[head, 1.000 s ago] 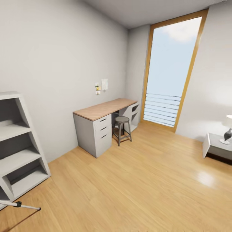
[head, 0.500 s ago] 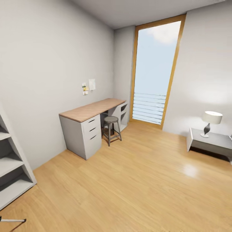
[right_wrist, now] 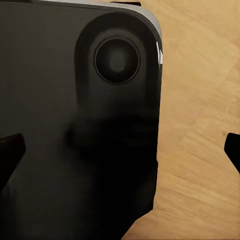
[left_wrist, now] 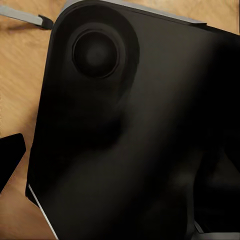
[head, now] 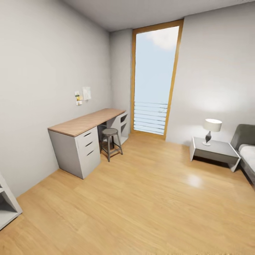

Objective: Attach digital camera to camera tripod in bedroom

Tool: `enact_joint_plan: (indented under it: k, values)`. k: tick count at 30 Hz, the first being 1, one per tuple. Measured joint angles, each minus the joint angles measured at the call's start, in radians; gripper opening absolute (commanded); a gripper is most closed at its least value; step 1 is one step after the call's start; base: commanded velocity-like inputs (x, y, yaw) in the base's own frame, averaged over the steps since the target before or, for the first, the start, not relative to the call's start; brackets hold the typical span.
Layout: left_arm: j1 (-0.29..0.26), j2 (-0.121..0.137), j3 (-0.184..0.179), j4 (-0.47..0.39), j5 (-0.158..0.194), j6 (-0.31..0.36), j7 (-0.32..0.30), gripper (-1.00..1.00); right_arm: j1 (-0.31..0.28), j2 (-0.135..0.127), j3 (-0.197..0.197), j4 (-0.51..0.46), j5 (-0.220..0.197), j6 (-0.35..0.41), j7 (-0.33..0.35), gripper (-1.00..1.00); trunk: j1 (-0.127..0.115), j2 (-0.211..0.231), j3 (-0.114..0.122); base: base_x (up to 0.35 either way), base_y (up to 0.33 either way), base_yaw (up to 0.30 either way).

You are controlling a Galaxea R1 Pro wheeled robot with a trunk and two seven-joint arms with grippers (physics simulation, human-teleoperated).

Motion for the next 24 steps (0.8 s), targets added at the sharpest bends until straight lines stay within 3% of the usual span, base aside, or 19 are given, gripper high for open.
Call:
enact_joint_plan:
  k: [24]
  values:
    - [0.000, 0.000, 0.000, 0.000, 0.000, 0.000, 0.000, 1.00, 0.000, 0.000, 0.000, 0.000, 0.000, 0.000, 0.000, 1.00, 0.000, 0.000, 0.000, 0.000, 0.000, -0.242]
